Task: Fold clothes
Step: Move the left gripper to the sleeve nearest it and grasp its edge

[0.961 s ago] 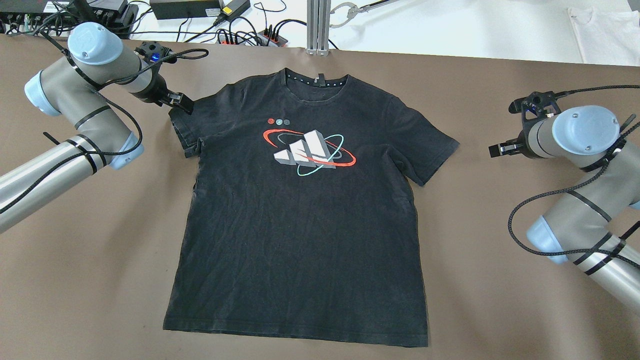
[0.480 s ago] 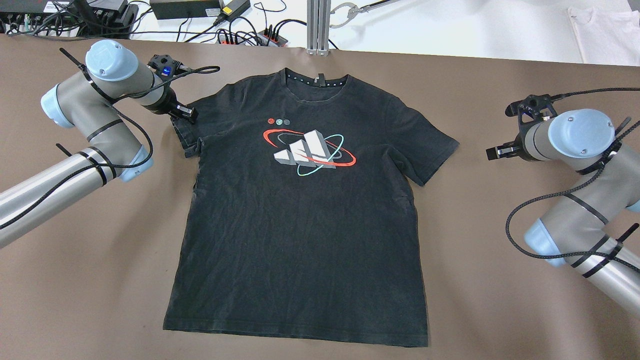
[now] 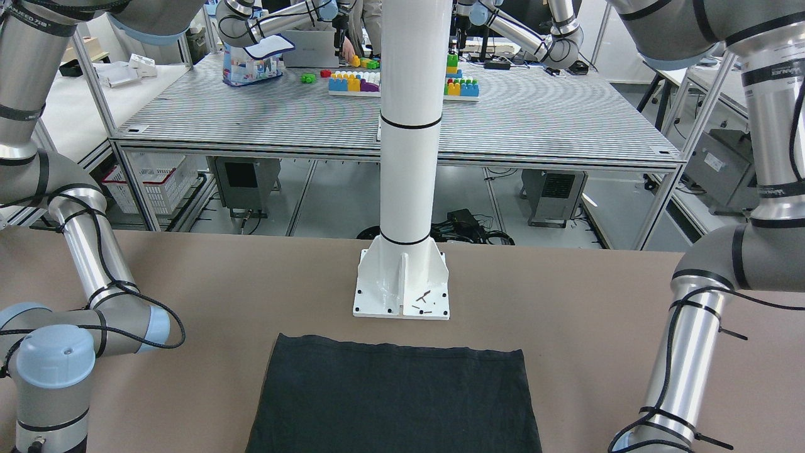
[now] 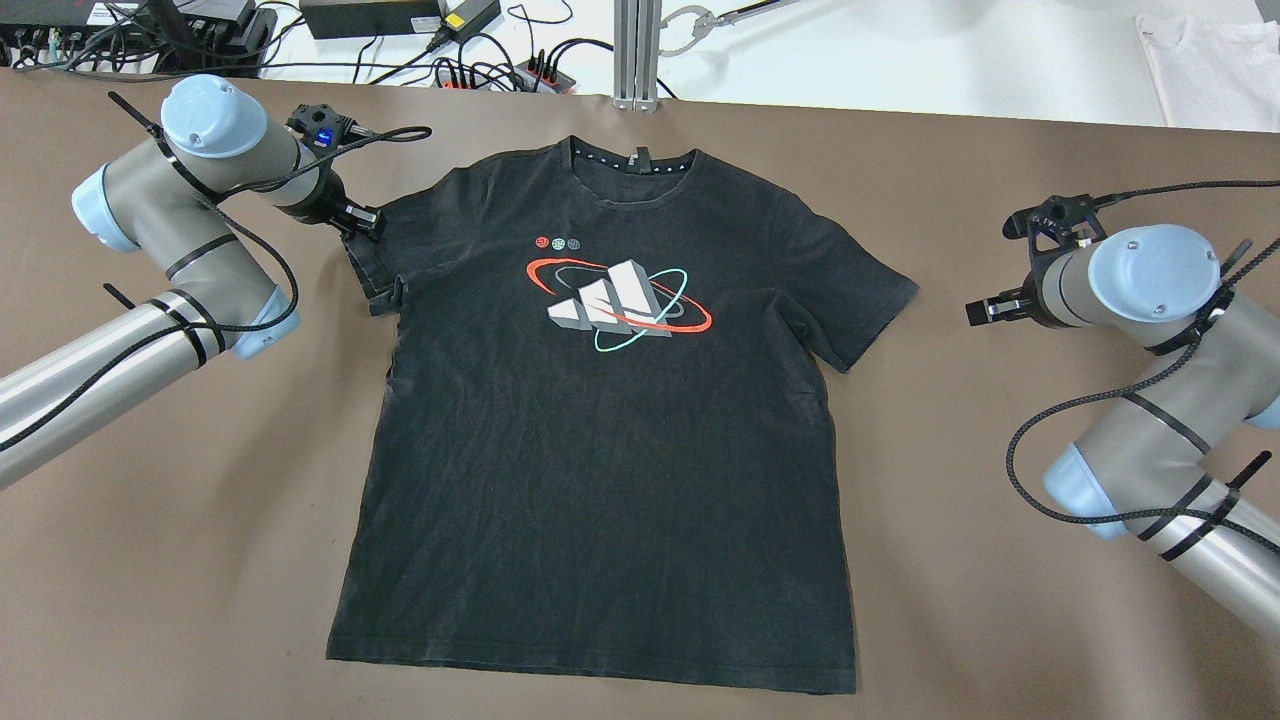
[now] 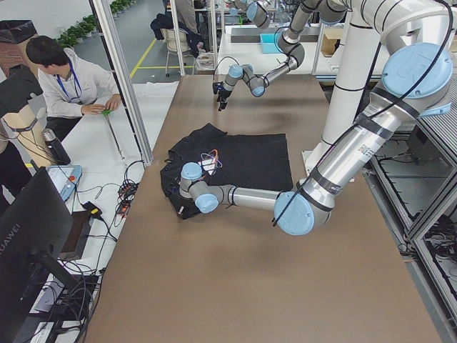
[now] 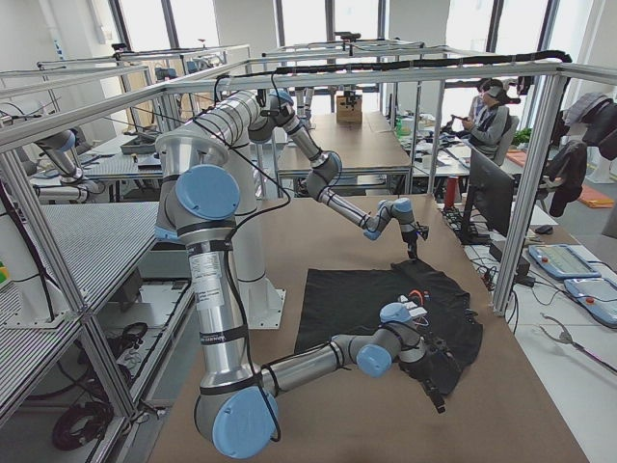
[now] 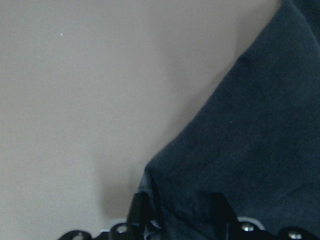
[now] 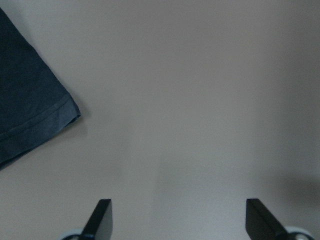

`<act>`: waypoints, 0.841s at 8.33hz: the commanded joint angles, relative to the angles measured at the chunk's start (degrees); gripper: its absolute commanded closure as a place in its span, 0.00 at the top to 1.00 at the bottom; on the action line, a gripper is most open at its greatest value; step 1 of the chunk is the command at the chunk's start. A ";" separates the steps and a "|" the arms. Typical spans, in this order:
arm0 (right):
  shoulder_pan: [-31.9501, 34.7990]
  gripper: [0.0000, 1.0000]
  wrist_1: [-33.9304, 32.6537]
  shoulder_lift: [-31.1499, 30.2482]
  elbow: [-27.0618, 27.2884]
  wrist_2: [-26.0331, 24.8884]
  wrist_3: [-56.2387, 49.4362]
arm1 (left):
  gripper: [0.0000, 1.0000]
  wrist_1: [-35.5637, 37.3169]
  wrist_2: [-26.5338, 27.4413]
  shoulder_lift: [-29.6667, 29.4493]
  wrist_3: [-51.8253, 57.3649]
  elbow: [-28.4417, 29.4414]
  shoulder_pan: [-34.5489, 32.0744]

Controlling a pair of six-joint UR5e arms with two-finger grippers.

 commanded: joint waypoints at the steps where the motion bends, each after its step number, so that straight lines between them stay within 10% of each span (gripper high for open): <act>1: -0.12 0.94 0.02 -0.05 0.01 -0.03 0.01 | 0.53 -0.05 0.04 0.17 0.45 -0.05 -1.20; 5: -0.20 0.94 0.10 -0.22 0.01 -0.03 -0.08 | 0.30 -0.05 0.31 0.78 0.54 0.03 -0.85; 7: -0.29 0.94 0.02 -0.22 0.01 -0.03 -0.08 | 0.02 -0.05 0.31 0.78 0.54 -0.05 -0.85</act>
